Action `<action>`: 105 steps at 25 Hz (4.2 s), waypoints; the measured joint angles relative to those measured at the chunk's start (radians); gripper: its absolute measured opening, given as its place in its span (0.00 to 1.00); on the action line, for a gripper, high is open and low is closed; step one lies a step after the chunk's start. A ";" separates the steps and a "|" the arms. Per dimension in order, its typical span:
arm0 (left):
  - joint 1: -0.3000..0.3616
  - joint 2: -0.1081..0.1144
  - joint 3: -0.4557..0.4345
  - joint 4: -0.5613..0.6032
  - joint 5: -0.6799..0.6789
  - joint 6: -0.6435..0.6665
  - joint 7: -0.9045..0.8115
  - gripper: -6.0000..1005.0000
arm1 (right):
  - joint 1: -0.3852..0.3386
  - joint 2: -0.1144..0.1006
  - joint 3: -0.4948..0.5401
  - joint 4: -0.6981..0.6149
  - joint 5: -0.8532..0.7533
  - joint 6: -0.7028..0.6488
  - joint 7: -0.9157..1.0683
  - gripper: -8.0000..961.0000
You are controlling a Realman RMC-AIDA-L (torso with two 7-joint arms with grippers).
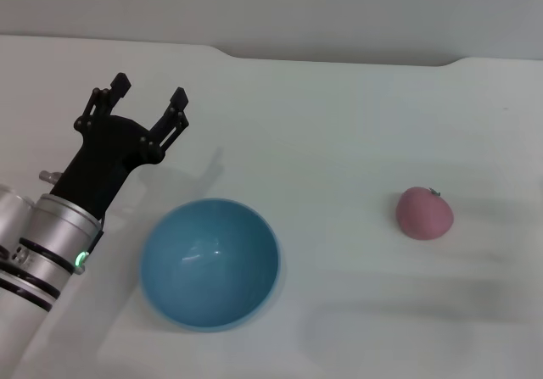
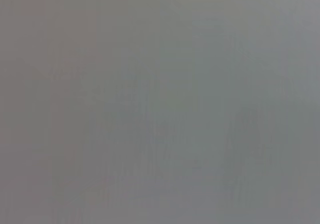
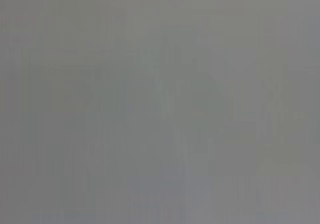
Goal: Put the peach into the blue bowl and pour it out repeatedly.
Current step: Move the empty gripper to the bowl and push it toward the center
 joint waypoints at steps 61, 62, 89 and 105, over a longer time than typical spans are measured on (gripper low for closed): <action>0.075 0.020 0.776 1.164 0.172 -0.749 -1.286 0.84 | 0.022 0.001 0.040 -0.004 0.000 0.094 0.000 0.58; 0.122 0.019 0.819 1.240 0.181 -0.756 -1.308 0.84 | 0.022 0.001 0.040 -0.003 0.000 0.094 0.000 0.58; 0.255 0.021 0.772 1.898 1.282 -0.106 -2.516 0.81 | 0.042 -0.001 0.087 -0.004 0.000 0.112 0.000 0.56; 0.138 0.020 0.743 1.883 1.442 0.166 -2.596 0.81 | 0.093 -0.002 0.094 -0.029 0.000 0.124 -0.008 0.54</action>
